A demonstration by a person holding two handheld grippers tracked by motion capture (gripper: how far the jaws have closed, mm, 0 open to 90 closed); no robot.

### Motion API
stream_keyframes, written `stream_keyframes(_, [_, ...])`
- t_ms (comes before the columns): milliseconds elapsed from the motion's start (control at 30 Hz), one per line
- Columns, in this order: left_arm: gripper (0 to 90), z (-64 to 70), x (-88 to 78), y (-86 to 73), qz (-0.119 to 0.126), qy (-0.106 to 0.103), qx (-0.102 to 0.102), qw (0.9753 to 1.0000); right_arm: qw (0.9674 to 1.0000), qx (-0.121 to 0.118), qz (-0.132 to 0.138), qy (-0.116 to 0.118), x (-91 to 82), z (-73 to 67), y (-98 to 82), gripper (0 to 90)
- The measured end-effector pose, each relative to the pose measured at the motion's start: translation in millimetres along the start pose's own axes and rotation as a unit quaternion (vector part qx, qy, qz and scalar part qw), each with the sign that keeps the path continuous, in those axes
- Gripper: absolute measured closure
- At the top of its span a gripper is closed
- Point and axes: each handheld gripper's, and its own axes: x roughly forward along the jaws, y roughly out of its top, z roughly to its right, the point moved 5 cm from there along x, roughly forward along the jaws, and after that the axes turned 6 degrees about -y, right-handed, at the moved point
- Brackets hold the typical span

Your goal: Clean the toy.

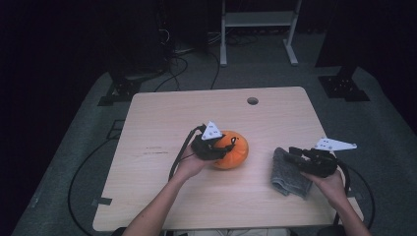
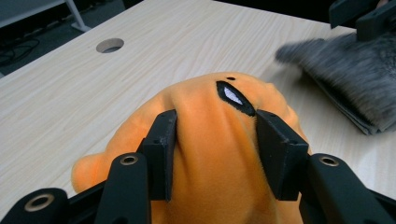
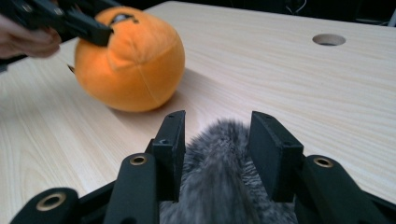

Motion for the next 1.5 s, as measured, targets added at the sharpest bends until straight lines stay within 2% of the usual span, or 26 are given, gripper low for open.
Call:
stream_keyframes(100, [51.2, -1.9, 0.0, 0.0, 0.002, 0.006, -0.002, 1.0000, 0.9999, 0.004, 0.012, 0.003, -3.0, 0.3, 1.6, 54.9])
stream_keyframes(267, [47.2, -1.8, 2.5, -4.9, -0.007, -0.004, -0.007, 0.9999, 0.9999, 0.004, 0.016, 0.006, -6.4, -2.9, 2.3, 54.4])
stream_keyframes(333, [42.9, -1.6, 1.7, -4.8, -0.002, -0.005, -0.011, 0.9999, 0.9998, 0.003, 0.018, 0.010, -6.7, -5.5, 2.7, 54.0])
stream_keyframes(400, [34.8, -1.5, -1.2, -3.5, 0.001, -0.007, -0.015, 0.9999, 0.9998, 0.000, 0.016, 0.012, -6.3, -7.8, 2.2, 53.6])
stream_keyframes(533, [27.5, -1.7, -9.4, -1.4, 0.013, -0.005, -0.023, 0.9996, 0.9997, -0.002, 0.017, 0.014, -6.1, -10.8, 1.7, 52.6])
stream_keyframes(633, [24.5, -1.5, -14.5, -2.1, 0.016, -0.003, -0.021, 0.9997, 0.9997, 0.000, 0.018, 0.016, -6.0, -12.0, 1.8, 52.3])
stream_keyframes(700, [20.8, -2.4, -18.1, -2.5, 0.026, -0.005, -0.028, 0.9993, 0.9997, 0.000, 0.019, 0.016, -6.1, -12.8, 2.3, 52.2])
stream_keyframes(967, [19.6, -5.8, -30.7, -7.9, 0.029, 0.006, -0.038, 0.9988, 0.9998, 0.003, 0.016, 0.013, -6.1, -12.3, 2.5, 50.9])
stream_keyframes(1200, [18.4, -6.4, -41.8, -13.8, 0.028, 0.008, -0.039, 0.9988, 0.9998, 0.005, 0.017, 0.009, -6.8, -10.5, 2.5, 49.3])
stream_keyframes(1500, [18.5, -7.1, -54.6, -22.3, 0.032, 0.014, -0.043, 0.9985, 0.9998, 0.013, 0.016, 0.005, -5.8, -8.9, 5.2, 42.8])
